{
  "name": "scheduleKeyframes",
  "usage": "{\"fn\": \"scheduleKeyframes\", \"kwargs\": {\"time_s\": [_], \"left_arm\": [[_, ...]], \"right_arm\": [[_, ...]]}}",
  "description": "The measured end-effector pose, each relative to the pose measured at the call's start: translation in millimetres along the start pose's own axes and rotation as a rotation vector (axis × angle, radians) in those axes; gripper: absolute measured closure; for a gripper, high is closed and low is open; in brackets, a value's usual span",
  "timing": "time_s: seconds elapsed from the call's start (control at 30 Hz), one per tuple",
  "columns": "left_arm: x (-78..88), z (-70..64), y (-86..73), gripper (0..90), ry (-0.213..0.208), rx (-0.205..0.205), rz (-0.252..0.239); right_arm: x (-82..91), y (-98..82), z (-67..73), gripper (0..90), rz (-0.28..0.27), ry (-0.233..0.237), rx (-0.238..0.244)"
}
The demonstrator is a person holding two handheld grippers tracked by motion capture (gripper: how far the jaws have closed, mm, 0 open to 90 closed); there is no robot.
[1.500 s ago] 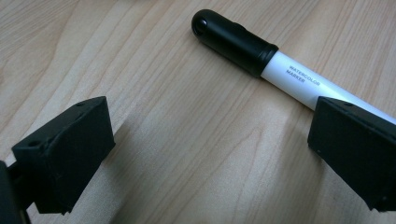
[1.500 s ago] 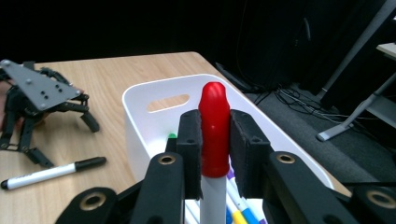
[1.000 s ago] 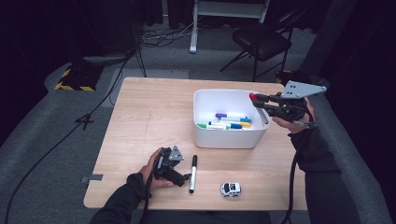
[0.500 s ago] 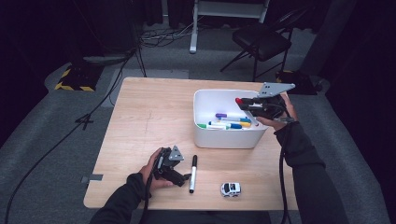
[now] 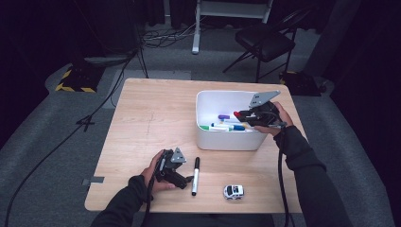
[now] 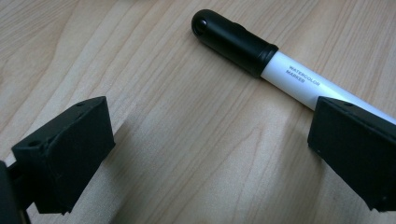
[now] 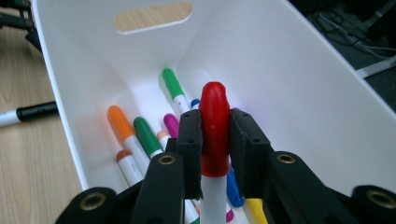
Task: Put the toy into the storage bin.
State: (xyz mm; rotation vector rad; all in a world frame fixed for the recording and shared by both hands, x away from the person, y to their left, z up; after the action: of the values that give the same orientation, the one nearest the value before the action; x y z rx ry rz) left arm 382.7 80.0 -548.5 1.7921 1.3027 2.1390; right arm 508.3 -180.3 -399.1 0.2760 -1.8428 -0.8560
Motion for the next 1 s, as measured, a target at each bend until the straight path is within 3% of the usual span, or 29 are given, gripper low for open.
{"fn": "scheduleKeyframes", "kwargs": {"time_s": [0.2, 0.27, 0.33, 0.47, 0.7, 0.8, 0.9, 1.0], "left_arm": [[0.0, 0.0, 0.0, 0.5, 0.000, -0.001, 0.000], [0.0, 0.0, 0.0, 0.5, -0.001, 0.000, 0.000], [0.0, 0.0, 0.0, 0.5, 0.000, -0.001, 0.000], [0.0, 0.0, 0.0, 0.5, -0.001, -0.001, 0.000], [1.3, 1.5, -0.7, 0.5, 0.013, -0.006, 0.001], [1.8, 4.4, -1.4, 0.5, 0.010, -0.001, 0.002], [4.2, 16.9, -3.9, 0.5, 0.059, 0.062, 0.011], [3.9, 27.1, -2.8, 0.5, 0.077, 0.074, 0.003]], "right_arm": [[-7.0, -10.0, 0.9, 75.1, 0.086, 0.013, 0.010], [-8.4, -14.1, 0.0, 83.4, 0.115, 0.021, 0.018], [-8.2, -15.5, 0.4, 77.2, 0.130, 0.018, 0.004], [-1.1, -13.5, 0.6, 76.4, 0.082, 0.007, -0.013], [30.3, -16.8, 9.7, 69.9, -0.113, 0.002, -0.076], [41.6, -21.6, 20.5, 66.3, -0.161, 0.006, -0.070], [50.4, -27.7, 32.7, 64.2, -0.181, 0.006, -0.043], [57.4, -34.6, 44.7, 63.2, -0.211, 0.031, -0.037]]}}
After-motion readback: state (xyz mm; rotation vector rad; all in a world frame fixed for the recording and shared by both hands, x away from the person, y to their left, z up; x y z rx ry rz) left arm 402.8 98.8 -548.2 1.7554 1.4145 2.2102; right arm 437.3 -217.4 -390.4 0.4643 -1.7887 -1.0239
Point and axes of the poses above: each handheld gripper's, and its own axes: x roughly backward along the jaws, y roughly out of its top, z roughly to its left, the point moved 6 cm from there along -x, roughly forward along the jaws, and after that the axes turned 2 degrees about z, right-handed, at the moved point
